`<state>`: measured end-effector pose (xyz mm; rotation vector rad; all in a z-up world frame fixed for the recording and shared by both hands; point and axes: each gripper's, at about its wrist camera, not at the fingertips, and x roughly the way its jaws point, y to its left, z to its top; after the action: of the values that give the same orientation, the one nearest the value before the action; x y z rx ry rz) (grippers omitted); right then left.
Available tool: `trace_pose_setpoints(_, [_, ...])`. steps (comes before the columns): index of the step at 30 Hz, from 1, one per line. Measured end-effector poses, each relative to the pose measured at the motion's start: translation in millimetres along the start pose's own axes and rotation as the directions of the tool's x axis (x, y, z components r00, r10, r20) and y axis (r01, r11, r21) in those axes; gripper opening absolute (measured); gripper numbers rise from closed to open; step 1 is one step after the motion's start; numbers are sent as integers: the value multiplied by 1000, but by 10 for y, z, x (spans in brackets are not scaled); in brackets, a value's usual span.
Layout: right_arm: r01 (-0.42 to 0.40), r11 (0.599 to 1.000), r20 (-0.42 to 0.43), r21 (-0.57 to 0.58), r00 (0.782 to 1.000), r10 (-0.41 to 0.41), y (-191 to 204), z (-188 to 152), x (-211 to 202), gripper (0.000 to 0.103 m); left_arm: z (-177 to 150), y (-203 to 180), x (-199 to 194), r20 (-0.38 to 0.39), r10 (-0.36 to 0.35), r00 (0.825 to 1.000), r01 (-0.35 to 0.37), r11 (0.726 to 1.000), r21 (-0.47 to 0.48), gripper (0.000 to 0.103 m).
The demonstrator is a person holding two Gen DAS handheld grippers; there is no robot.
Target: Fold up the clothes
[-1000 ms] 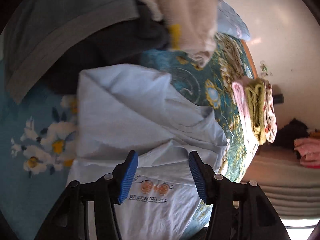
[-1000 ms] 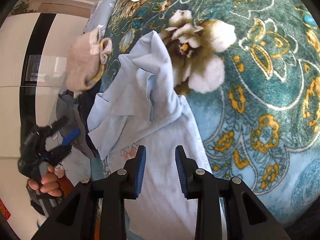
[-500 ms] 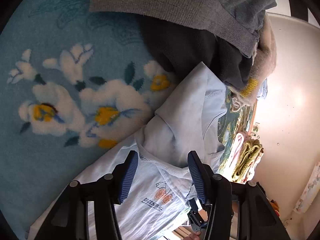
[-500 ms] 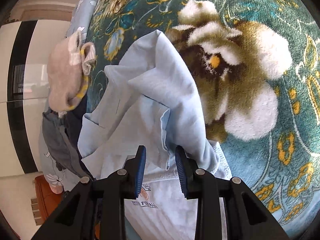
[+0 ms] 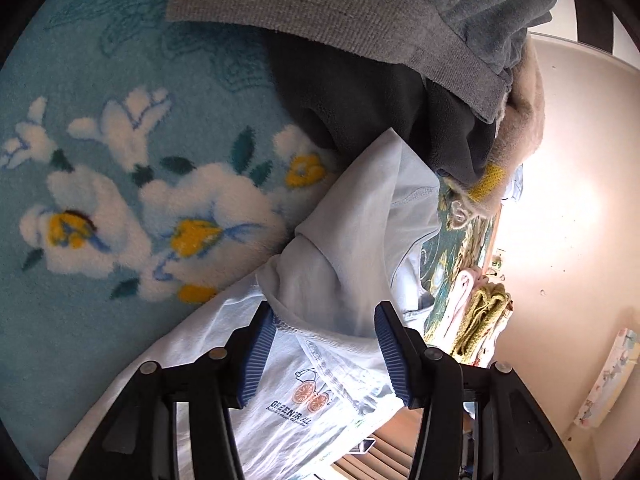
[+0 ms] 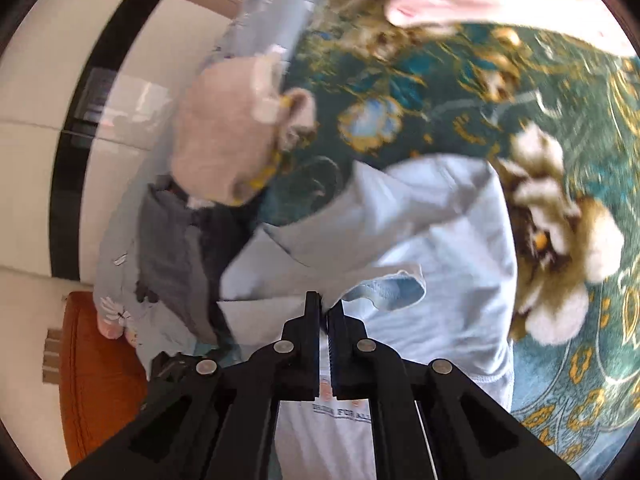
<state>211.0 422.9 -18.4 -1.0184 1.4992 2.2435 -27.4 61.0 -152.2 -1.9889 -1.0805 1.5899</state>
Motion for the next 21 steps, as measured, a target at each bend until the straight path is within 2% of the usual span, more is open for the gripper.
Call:
trace_pose_setpoints(3, [-24, 993, 76, -117, 997, 33, 190, 33, -335, 3, 9, 18, -17, 17, -15, 1000, 15, 1000, -9, 54])
trace_pose_setpoints(5, [71, 990, 62, -122, 996, -64, -3, -8, -307, 3, 19, 31, -9, 19, -13, 1000, 13, 1000, -15, 54])
trace_pose_setpoints(6, [137, 986, 18, -94, 991, -136, -204, -61, -210, 3, 18, 36, -2, 17, -4, 1000, 4, 1000, -16, 53])
trace_pose_setpoints(8, [245, 969, -96, -11, 965, -245, -658, -220, 28, 3, 10, 41, 12, 13, 14, 1000, -14, 1000, -14, 49])
trace_pose_setpoints(10, [302, 952, -183, 49, 940, -288, -1015, -403, 196, 4, -3, 45, 19, 13, 24, 1000, -23, 1000, -10, 49])
trace_pose_setpoints(14, [270, 958, -149, 95, 956, -254, -1096, -462, 151, 3, -10, 68, -3, 26, 33, 999, -32, 999, -13, 47])
trace_pose_setpoints(19, [239, 971, -74, 18, 969, -237, -816, -292, 10, 3, 8, 95, -62, 43, 58, 997, -58, 998, -5, 46])
trace_pose_setpoints(21, [275, 961, -94, 17, 958, -272, -850, -311, 59, 4, -1, 97, -87, 41, 55, 998, -55, 999, -3, 46])
